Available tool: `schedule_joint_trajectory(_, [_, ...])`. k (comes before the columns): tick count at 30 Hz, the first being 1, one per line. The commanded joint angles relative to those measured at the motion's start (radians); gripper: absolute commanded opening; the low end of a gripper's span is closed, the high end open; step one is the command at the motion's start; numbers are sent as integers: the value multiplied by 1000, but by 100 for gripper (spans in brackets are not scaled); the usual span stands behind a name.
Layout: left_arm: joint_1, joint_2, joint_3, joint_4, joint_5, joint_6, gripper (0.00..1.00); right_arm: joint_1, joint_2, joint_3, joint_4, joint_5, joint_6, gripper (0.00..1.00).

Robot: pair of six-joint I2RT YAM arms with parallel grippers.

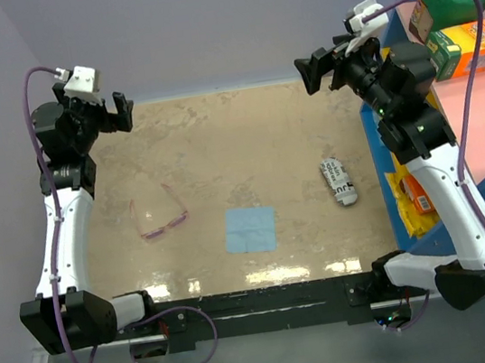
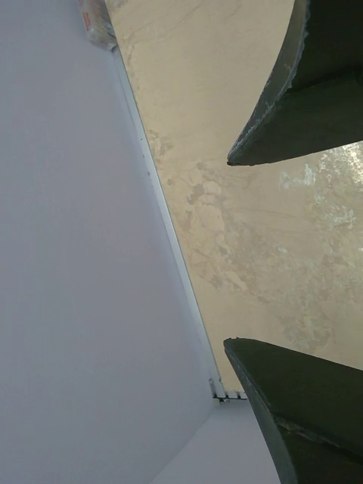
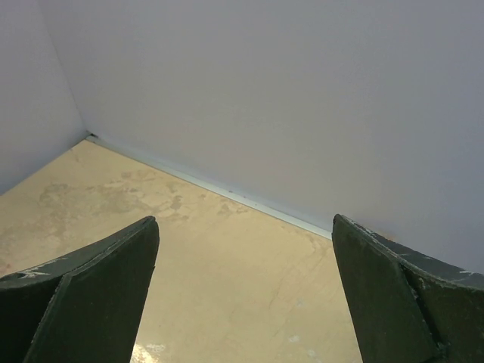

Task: Organize the sunglasses

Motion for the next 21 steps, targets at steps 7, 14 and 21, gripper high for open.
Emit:
schedule_joint_trajectory(7, [2, 6, 9, -1, 80, 38, 100, -1, 5, -35, 54, -83, -129, 99])
schedule_joint_trajectory(14, [2, -2, -26, -32, 135, 99, 100, -1, 33, -135, 109, -86, -192, 99])
schedule_joint_trajectory(21, [2, -3, -66, -127, 154, 257, 100, 34, 109, -187, 108, 28, -268, 99])
